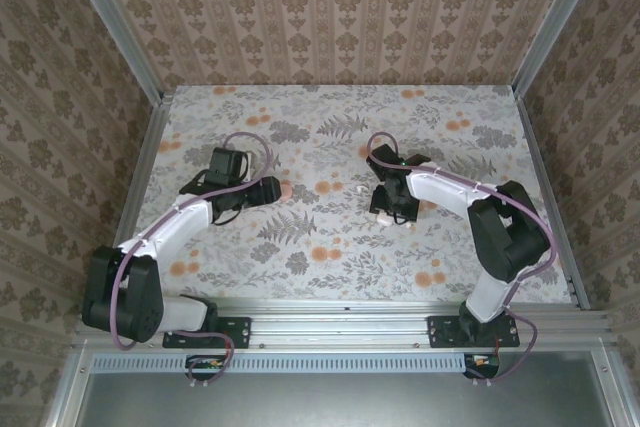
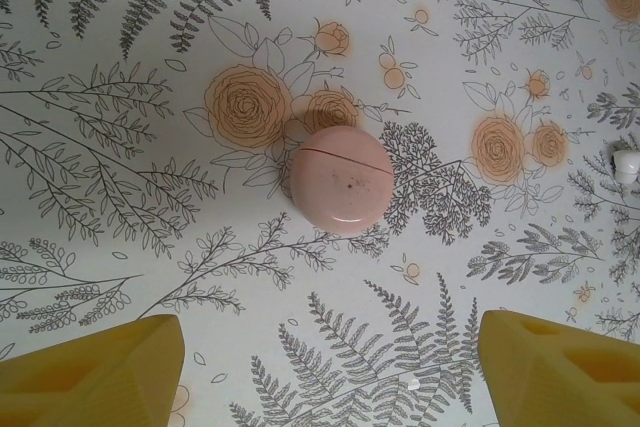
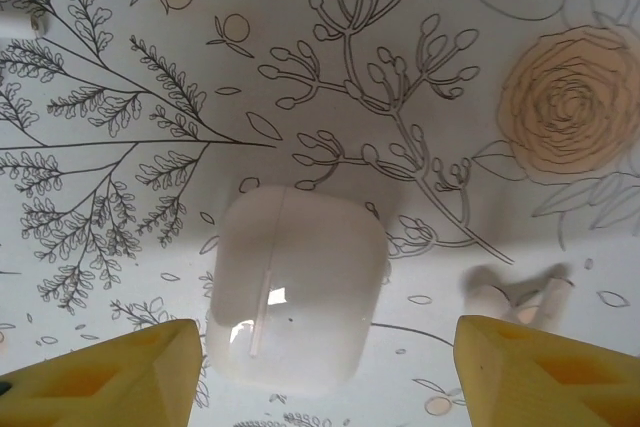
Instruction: Insert wireless bluetooth earbuds into charging case
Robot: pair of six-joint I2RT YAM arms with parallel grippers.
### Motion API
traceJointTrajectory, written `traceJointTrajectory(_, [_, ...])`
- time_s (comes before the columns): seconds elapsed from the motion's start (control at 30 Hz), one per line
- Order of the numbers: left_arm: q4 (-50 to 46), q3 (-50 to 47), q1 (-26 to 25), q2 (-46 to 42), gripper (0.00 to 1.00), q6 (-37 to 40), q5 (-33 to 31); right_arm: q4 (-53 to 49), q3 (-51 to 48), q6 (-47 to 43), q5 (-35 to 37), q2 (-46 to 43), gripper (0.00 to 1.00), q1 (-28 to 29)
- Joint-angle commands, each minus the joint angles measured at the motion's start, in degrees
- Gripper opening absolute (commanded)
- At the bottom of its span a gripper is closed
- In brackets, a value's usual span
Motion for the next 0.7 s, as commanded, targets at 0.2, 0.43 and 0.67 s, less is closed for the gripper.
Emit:
traceJointTrajectory(0.2, [-1.84,0.28,-0.30,1.88,0.78,1.70,-0.16,1.88,1.62,0.95,-0.86,3.18,0.66,-0.28])
traceJointTrajectory(0.43, [-0.95,0.36,-0.38,2.72,0.78,1.33,0.18,3.31,1.87,0.94,-1.43,4.73,0.63,-0.40])
traceJointTrajectory(0.67, [-0.81,1.00,-0.38,3.35,0.78,1.37,0.82,4.20,2.35,0.94,-2.55,7.20,0.56,-0.37])
